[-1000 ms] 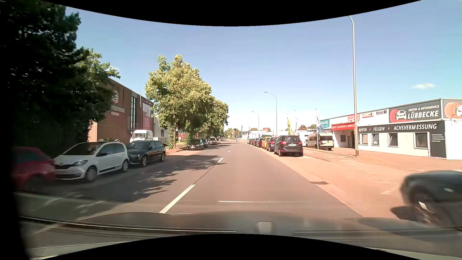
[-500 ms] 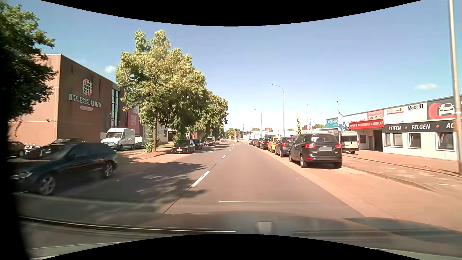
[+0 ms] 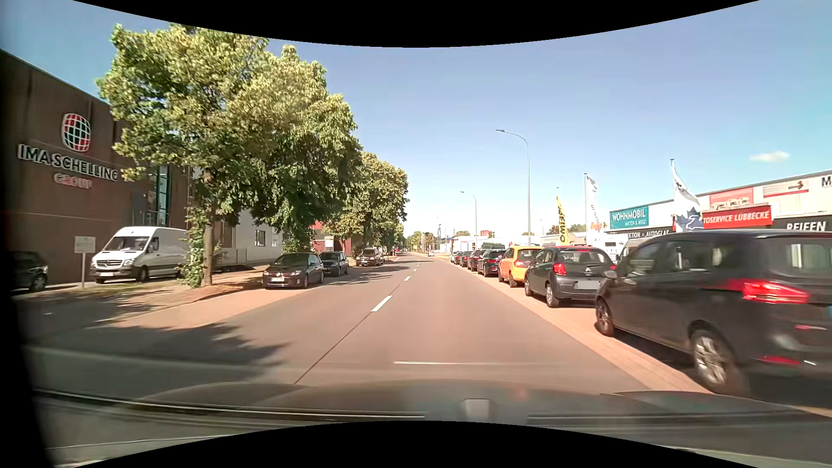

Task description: Follow the waypoints while adhering to traffic rules and regulations

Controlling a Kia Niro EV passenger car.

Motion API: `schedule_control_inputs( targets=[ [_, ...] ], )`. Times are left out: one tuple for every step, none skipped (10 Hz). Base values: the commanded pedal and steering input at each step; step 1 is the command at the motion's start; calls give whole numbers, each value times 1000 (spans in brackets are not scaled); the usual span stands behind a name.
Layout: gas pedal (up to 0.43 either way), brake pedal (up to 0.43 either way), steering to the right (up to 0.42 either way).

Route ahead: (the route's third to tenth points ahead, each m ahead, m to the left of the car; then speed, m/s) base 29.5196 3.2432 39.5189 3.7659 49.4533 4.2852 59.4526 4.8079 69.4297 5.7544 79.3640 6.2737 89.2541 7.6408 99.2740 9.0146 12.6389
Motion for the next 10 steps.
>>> schedule_control_inputs(
  targets=[
    [130,6,0],
    [130,6,1],
    [130,6,1],
    [130,6,1],
    [130,6,0],
    [130,6,1],
    [130,6,1],
    [130,6,1],
    [130,6,1],
    [130,6,1]
  ],
)
